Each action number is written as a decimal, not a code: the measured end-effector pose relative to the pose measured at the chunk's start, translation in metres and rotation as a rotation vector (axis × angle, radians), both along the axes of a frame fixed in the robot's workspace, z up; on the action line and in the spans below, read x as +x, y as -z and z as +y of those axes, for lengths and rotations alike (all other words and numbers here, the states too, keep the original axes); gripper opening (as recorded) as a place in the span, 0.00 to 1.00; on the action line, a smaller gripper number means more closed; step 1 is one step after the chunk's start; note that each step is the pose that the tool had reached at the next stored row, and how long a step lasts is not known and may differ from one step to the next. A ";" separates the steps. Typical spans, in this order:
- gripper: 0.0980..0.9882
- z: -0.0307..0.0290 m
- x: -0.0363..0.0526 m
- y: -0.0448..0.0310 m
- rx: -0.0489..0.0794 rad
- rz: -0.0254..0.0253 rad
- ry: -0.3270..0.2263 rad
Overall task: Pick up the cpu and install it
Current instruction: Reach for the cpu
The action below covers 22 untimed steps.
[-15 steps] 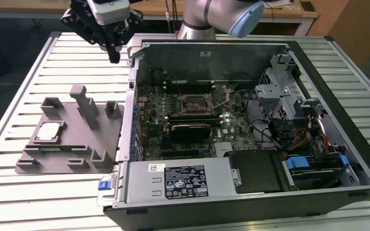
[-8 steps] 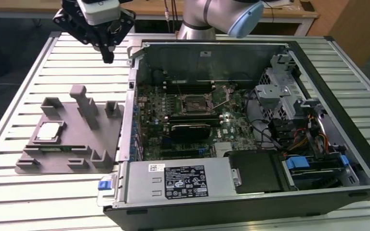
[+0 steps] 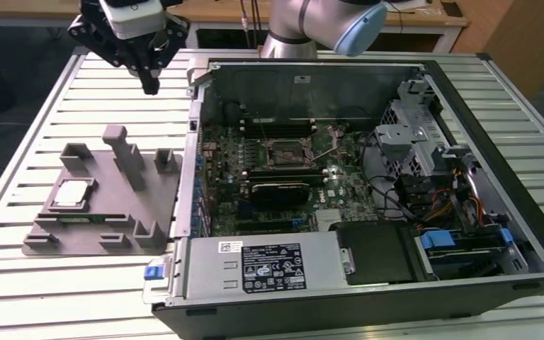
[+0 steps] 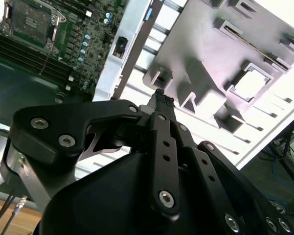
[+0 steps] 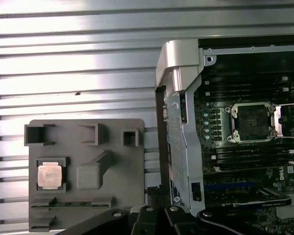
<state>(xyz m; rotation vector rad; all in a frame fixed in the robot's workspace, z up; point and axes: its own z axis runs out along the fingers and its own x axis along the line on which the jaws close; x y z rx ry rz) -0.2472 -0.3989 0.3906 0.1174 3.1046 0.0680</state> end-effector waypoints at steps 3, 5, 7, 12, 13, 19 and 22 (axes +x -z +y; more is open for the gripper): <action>0.01 0.0000 -0.0041 0.0020 0.000 0.0000 0.000; 0.01 0.0000 -0.0064 0.0029 0.000 0.0001 0.000; 0.01 0.0000 -0.0085 0.0036 0.000 0.0001 0.000; 0.01 0.0000 -0.0125 0.0049 0.000 0.0000 0.000; 0.01 0.0000 -0.0134 0.0051 0.000 0.0000 0.000; 0.01 0.0000 -0.0195 0.0070 0.000 0.0000 0.000; 0.01 0.0000 -0.0229 0.0080 0.000 0.0000 0.000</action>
